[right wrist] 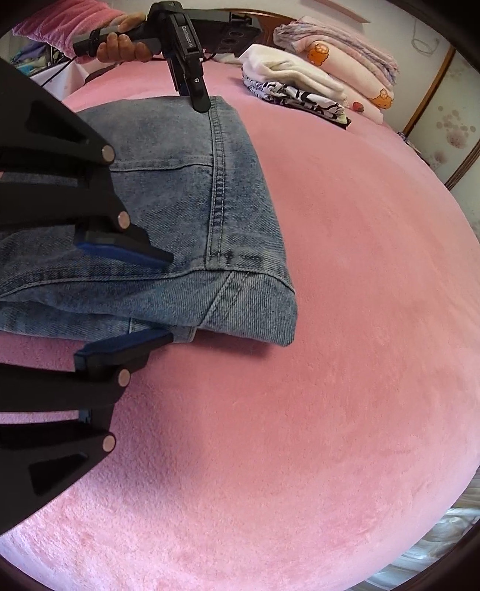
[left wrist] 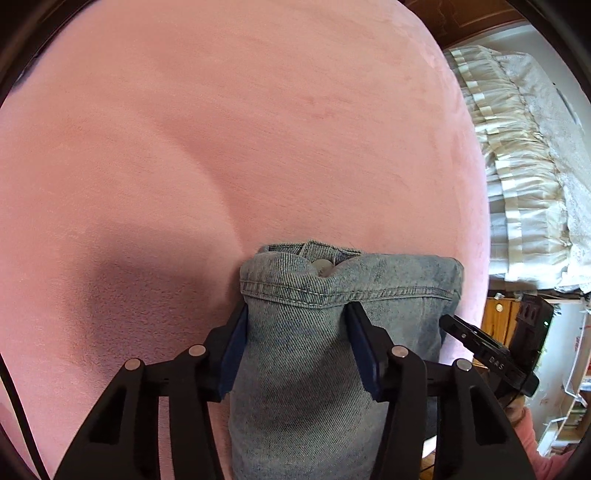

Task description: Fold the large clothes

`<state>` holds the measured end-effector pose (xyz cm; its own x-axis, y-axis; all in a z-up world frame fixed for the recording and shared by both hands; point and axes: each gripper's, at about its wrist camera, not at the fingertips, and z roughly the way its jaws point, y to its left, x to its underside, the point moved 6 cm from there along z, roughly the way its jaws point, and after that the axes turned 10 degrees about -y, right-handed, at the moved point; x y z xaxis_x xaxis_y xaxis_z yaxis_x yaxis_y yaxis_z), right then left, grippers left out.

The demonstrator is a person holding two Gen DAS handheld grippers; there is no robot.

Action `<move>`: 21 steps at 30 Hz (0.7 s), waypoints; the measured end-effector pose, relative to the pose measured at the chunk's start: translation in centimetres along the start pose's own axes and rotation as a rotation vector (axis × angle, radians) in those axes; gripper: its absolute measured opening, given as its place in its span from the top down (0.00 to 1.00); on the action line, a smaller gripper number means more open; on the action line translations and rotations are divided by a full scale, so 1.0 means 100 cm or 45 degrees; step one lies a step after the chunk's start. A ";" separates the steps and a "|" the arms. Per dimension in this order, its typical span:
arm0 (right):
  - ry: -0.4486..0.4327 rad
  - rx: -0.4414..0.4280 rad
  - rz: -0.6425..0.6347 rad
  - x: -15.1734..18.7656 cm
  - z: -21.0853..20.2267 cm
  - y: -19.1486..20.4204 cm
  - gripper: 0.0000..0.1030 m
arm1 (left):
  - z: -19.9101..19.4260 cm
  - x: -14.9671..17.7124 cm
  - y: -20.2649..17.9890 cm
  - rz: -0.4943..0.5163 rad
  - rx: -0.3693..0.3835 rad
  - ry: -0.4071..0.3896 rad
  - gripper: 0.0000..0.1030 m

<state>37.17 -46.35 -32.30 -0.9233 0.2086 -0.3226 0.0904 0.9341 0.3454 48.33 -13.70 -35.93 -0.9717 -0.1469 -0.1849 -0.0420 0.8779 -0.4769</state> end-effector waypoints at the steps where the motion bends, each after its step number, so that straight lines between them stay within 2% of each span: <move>1: 0.000 0.009 -0.021 0.000 0.001 0.002 0.67 | 0.003 -0.002 0.002 0.003 -0.027 -0.001 0.50; 5: 0.023 0.056 -0.084 -0.002 0.010 0.007 0.76 | 0.013 -0.006 0.007 -0.004 -0.034 0.026 0.50; 7: 0.038 0.066 -0.068 -0.001 0.016 0.006 0.83 | 0.015 -0.005 0.005 0.038 -0.052 0.018 0.49; 9: 0.045 0.083 -0.061 -0.001 0.020 0.005 0.84 | 0.019 -0.005 0.005 0.067 -0.077 0.008 0.47; 14: 0.044 0.086 -0.038 0.000 0.025 0.002 0.84 | 0.019 -0.004 0.006 0.040 -0.092 0.018 0.44; 21: 0.027 0.052 -0.002 0.003 0.000 -0.002 0.84 | -0.005 -0.003 -0.001 0.041 -0.106 0.020 0.44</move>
<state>36.88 -46.50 -32.51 -0.9311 0.2011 -0.3044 0.1033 0.9455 0.3087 48.45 -13.52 -35.36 -0.9763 -0.1113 -0.1855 -0.0290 0.9172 -0.3974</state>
